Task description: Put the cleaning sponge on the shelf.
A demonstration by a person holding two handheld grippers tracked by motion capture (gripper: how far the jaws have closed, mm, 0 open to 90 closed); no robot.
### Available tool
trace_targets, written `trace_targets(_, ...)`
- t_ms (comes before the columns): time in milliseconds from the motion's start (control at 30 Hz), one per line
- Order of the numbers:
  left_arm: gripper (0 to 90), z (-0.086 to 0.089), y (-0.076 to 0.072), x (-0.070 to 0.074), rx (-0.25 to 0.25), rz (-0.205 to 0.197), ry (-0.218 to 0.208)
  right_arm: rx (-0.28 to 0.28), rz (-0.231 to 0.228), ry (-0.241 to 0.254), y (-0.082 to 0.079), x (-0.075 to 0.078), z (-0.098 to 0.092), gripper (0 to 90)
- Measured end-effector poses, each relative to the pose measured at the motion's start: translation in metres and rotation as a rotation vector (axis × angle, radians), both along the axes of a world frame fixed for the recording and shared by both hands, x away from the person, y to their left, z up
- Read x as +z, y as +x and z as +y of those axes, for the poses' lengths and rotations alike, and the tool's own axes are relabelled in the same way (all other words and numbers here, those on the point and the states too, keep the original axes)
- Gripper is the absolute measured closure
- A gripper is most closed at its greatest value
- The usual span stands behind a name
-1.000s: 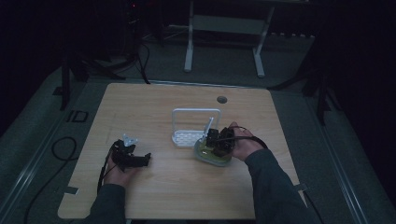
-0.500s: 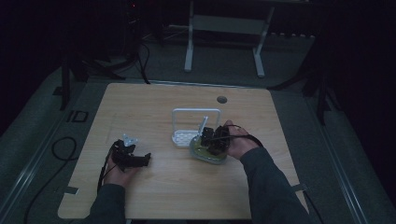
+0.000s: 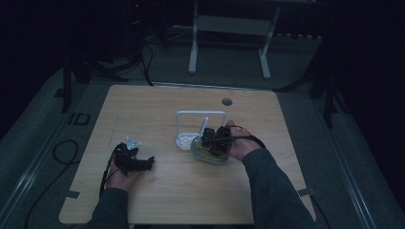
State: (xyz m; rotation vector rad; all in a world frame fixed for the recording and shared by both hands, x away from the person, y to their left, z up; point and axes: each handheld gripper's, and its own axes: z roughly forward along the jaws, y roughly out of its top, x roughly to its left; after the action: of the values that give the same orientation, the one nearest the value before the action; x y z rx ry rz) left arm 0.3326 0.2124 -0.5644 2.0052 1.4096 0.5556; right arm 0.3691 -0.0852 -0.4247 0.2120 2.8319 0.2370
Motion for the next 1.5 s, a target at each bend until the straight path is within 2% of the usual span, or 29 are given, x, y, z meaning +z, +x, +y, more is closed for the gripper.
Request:
trace_targets(333, 3.4, 0.000, 0.000, 0.000, 0.000, 0.000, 0.000, 0.032, -0.029, -0.020, 0.002, 0.004, 0.010, 71.7)
trace_targets(667, 3.4, 0.000, 0.000, 0.000, 0.000, 0.000, 0.001, 0.048, -0.038, -0.025, 0.005, 0.007, 0.016, 71.7)
trace_targets(867, 3.4, 0.000, 0.000, 0.000, -0.001, 0.000, 0.000, 0.069, -0.057, -0.064, 0.006, 0.005, 0.022, 71.7)
trace_targets(1500, 3.4, 0.000, 0.000, 0.000, 0.000, 0.001, 0.000, 0.100, -0.085, -0.081, 0.008, 0.008, 0.031, 71.7)
